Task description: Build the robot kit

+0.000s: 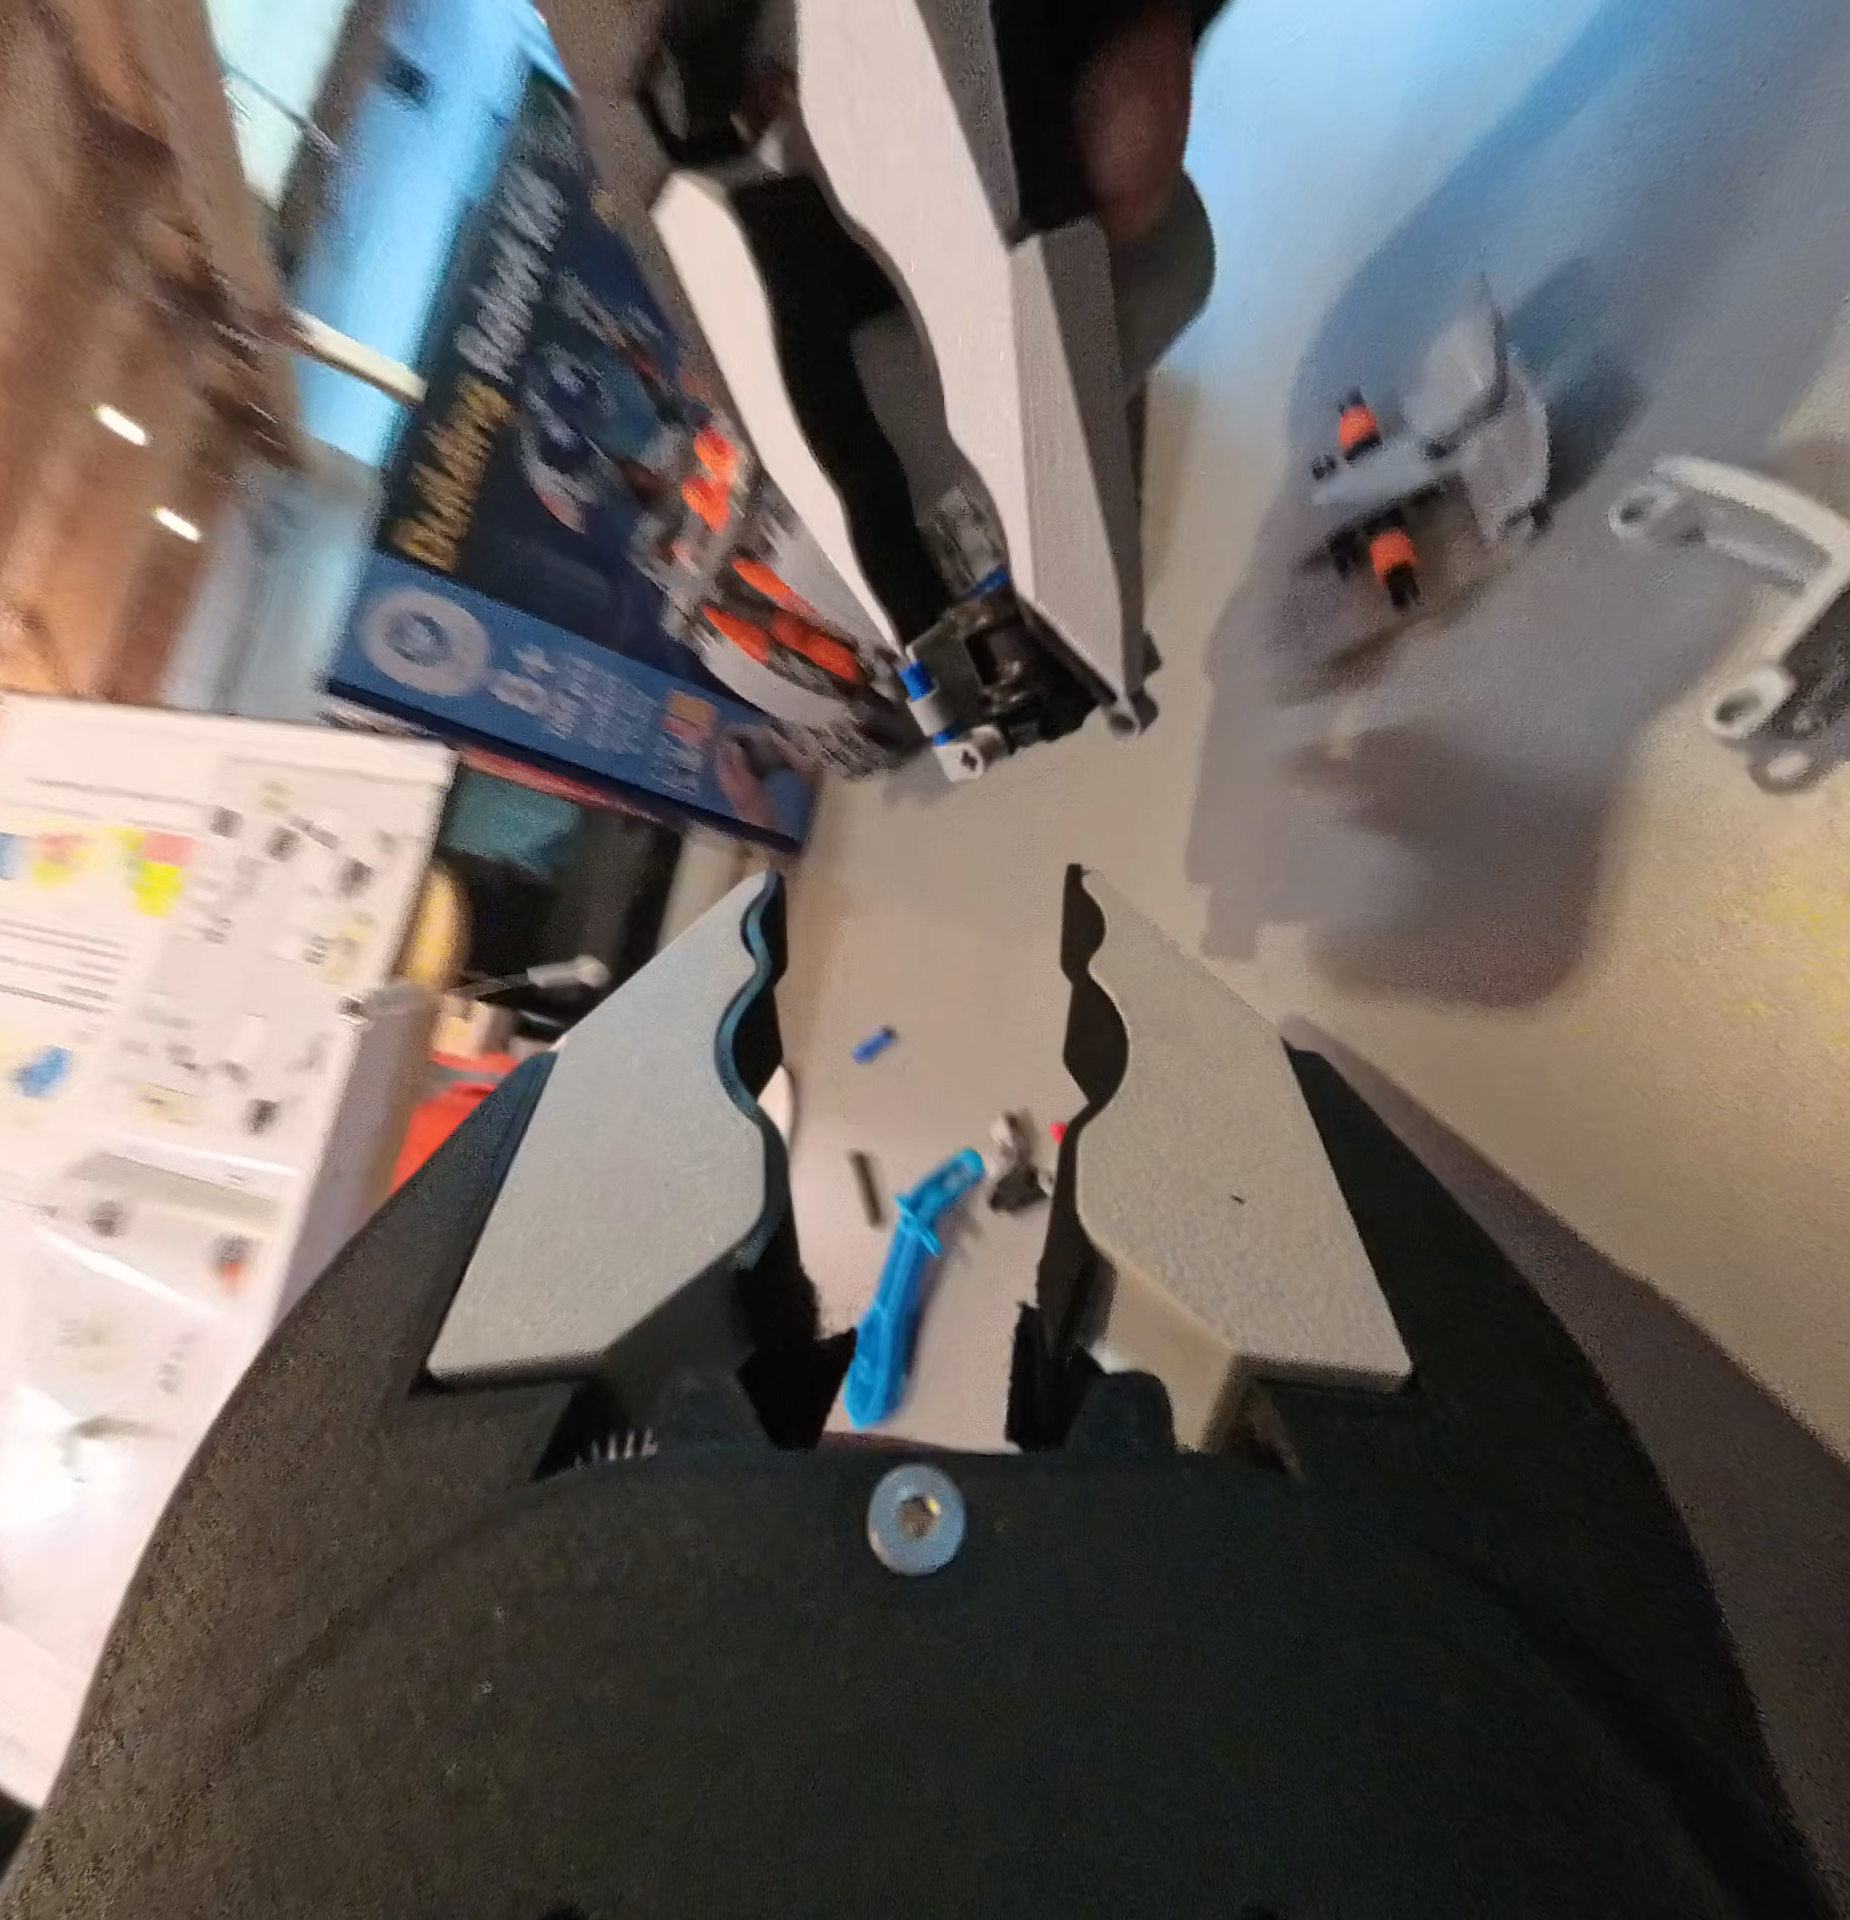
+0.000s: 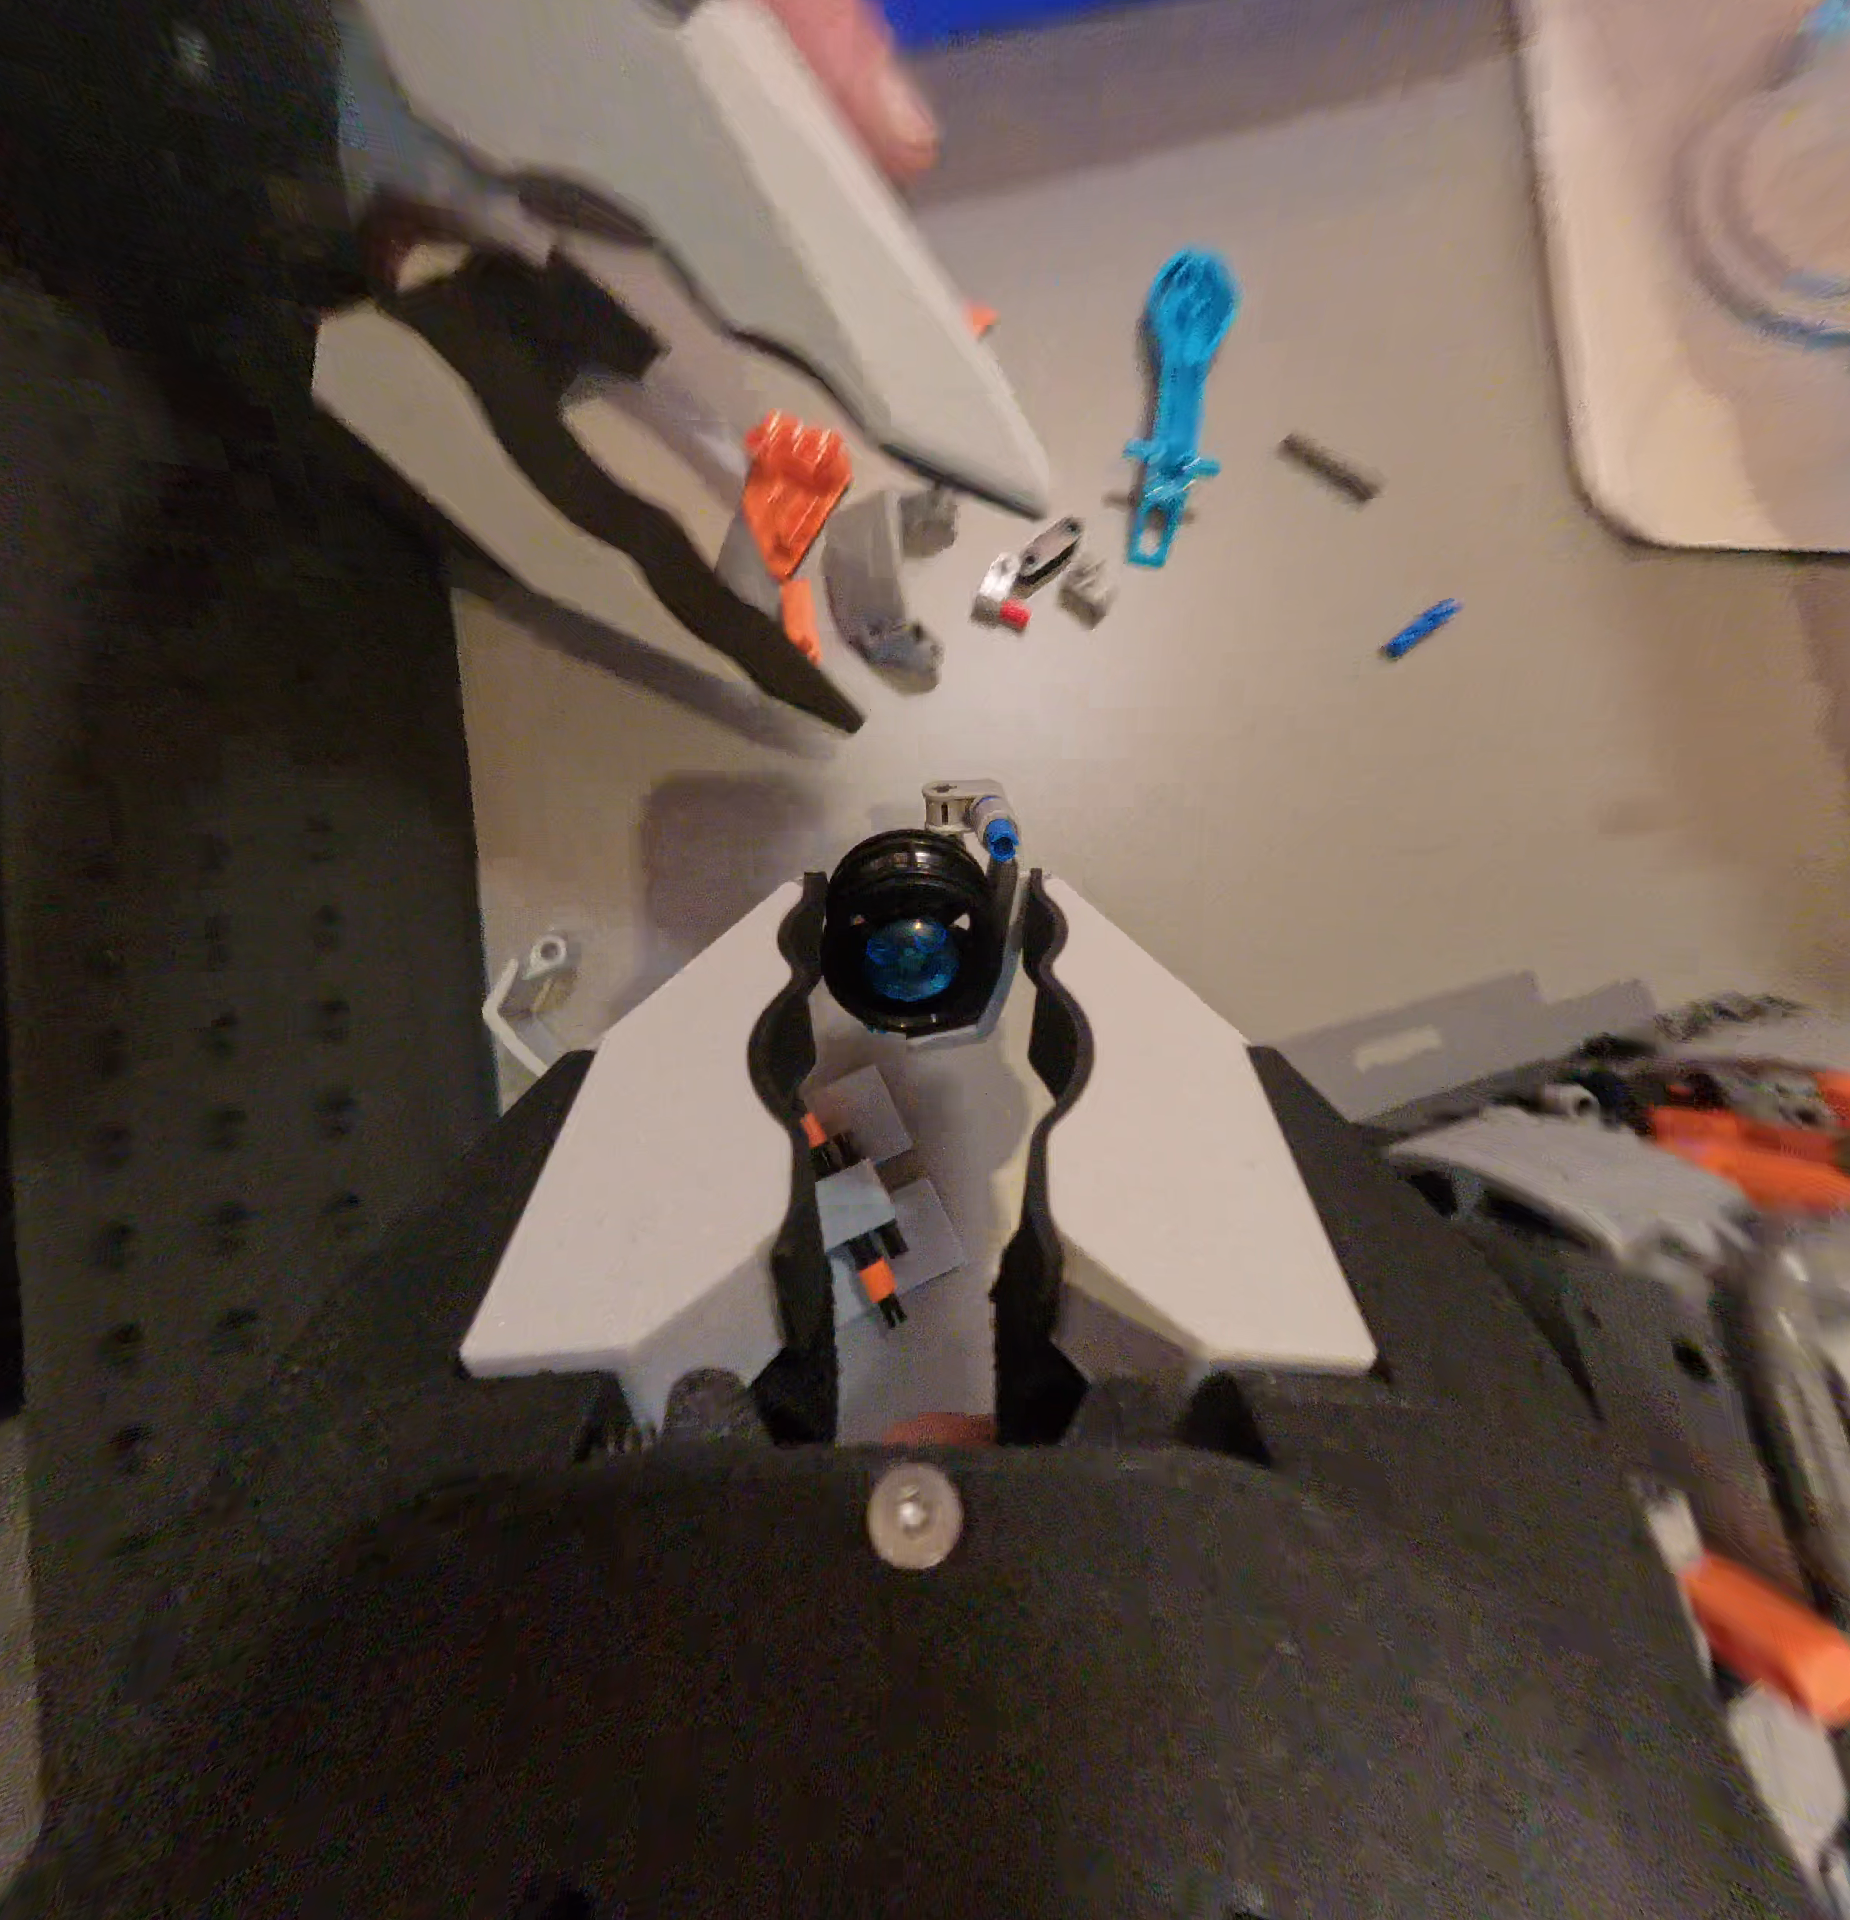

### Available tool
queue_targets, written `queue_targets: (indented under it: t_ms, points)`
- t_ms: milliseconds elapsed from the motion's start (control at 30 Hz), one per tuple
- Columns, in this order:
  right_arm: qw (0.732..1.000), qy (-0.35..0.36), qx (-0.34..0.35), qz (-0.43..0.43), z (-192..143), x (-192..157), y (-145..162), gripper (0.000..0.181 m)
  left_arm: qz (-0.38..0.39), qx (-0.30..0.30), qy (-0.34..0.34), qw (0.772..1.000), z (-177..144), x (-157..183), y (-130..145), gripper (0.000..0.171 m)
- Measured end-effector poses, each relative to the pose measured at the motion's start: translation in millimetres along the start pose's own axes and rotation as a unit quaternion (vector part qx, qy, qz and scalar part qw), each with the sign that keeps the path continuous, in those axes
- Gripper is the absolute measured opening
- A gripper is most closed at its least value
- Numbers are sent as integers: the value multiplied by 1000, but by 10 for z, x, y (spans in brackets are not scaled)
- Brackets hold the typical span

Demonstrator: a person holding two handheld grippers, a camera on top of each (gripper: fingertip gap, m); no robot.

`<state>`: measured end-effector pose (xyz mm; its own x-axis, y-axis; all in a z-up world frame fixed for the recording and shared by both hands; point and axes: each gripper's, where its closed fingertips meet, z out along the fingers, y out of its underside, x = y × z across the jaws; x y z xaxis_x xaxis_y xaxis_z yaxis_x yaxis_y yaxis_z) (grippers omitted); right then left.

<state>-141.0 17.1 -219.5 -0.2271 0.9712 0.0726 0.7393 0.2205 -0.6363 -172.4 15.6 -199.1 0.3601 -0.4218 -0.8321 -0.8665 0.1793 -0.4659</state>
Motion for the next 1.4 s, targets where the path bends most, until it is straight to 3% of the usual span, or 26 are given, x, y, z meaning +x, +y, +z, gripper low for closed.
queue_targets:
  t_ms: [100,200,400,567,767,1000,1100,1400]
  points:
    - [995,-45,-79,-44,223,-66,97,36,-24,-26,57,998,2,181,186,50]
    - [986,-72,-127,-78,414,-98,171,36,-46,-3,94,994,-37,294,176,47]
    - [979,-98,-146,-107,543,-167,164,44,-64,-6,143,988,-29,449,255,45]
    - [987,-75,-103,-96,301,-118,49,51,-84,-5,164,983,-8,476,242,46]
    - [998,-12,-50,-45,-52,4,161,35,-92,-3,183,979,71,483,155,47]
    - [1000,2,-19,-22,159,-80,327,32,-32,13,183,983,181,546,42,38]
    - [1000,-2,0,5,265,-64,311,22,-12,4,176,984,218,596,80,25]
    - [999,-3,33,12,318,-69,267,10,52,4,120,991,159,603,76,23]
